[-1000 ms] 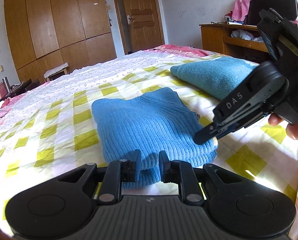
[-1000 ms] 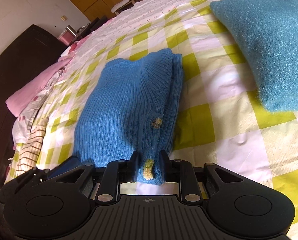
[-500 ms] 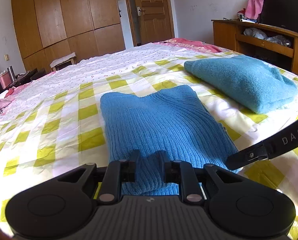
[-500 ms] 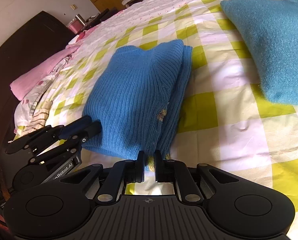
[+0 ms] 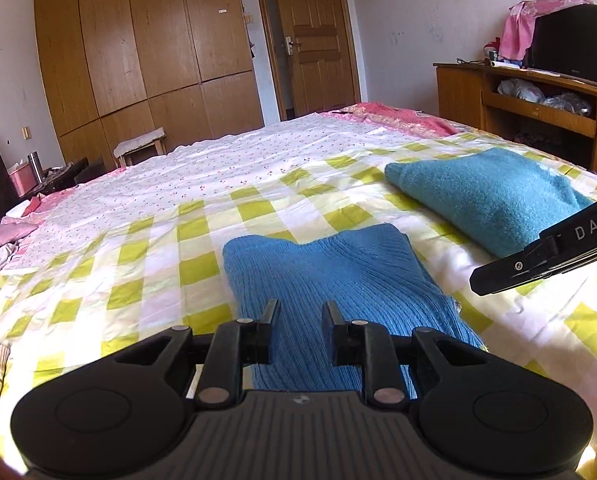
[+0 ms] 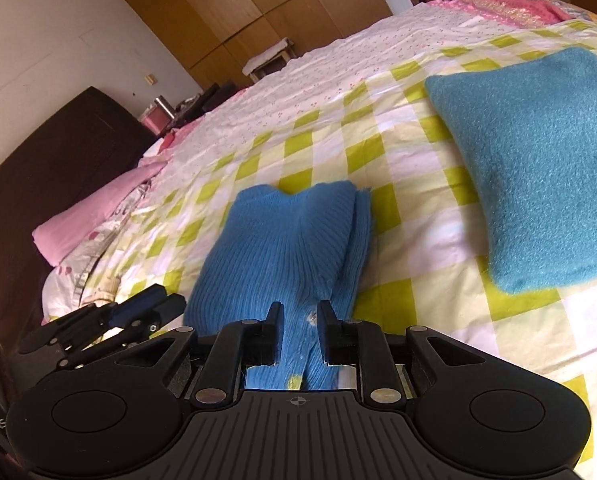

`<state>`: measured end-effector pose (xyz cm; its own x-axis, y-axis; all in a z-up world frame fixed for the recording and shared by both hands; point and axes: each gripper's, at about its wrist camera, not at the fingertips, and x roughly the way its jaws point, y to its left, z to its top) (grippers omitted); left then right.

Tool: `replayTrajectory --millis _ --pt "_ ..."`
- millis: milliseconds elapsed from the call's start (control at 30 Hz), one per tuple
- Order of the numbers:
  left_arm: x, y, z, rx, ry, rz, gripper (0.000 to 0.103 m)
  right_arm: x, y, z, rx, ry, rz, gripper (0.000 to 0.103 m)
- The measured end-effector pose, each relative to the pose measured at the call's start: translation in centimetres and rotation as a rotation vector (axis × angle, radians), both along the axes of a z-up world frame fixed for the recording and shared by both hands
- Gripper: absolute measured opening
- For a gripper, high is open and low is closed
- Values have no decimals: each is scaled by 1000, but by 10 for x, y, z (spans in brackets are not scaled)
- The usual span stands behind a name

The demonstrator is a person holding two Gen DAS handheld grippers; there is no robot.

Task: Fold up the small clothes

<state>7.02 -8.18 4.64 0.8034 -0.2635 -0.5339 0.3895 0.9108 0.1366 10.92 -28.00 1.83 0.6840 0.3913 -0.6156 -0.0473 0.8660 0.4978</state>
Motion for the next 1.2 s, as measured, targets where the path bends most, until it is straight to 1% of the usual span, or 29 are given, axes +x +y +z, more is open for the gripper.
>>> replayTrajectory --millis 100,200,267,333,467,533,600,667,767,833,933,967,1000,1067,1167,1200 --pt "8 -2 -2 3 0 7 29 19 -1 0 -20 -4 -29 20" --pt "15 -2 -5 7 -1 13 29 37 -1 -1 4 -13 -56 20" --pt "24 0 -8 0 11 26 29 49 3 -4 1 -21 -58 20" --pt "33 1 -13 -11 28 39 29 62 6 -11 -6 -16 -66 20" --pt "50 3 -24 -24 50 61 29 78 6 -30 -9 25 -67 20" --pt "54 5 -30 -32 62 68 30 82 7 -39 -35 61 -65 20" --pt "54 7 -34 -37 67 70 32 82 7 -46 -34 83 -60 19" --pt "52 9 -36 -33 59 65 33 79 7 -46 -25 88 -59 17" --pt "50 12 -35 -29 53 61 34 77 7 -43 -9 95 -41 17" --pt "49 15 -33 -37 55 63 34 75 4 -41 20 90 -37 20" --pt "49 20 -30 -53 63 67 36 75 -6 -43 126 100 -40 20" --pt "49 21 -29 -55 65 67 36 76 -7 -44 148 103 -43 23" --pt "49 21 -29 -52 65 67 37 78 -8 -46 153 106 -44 29" --pt "49 22 -29 -47 63 69 39 81 -7 -51 165 121 -30 35" --pt "48 21 -29 -45 62 71 39 82 -3 -54 151 122 -17 36" --pt "48 20 -29 -42 61 72 39 82 -2 -53 150 124 -17 34"
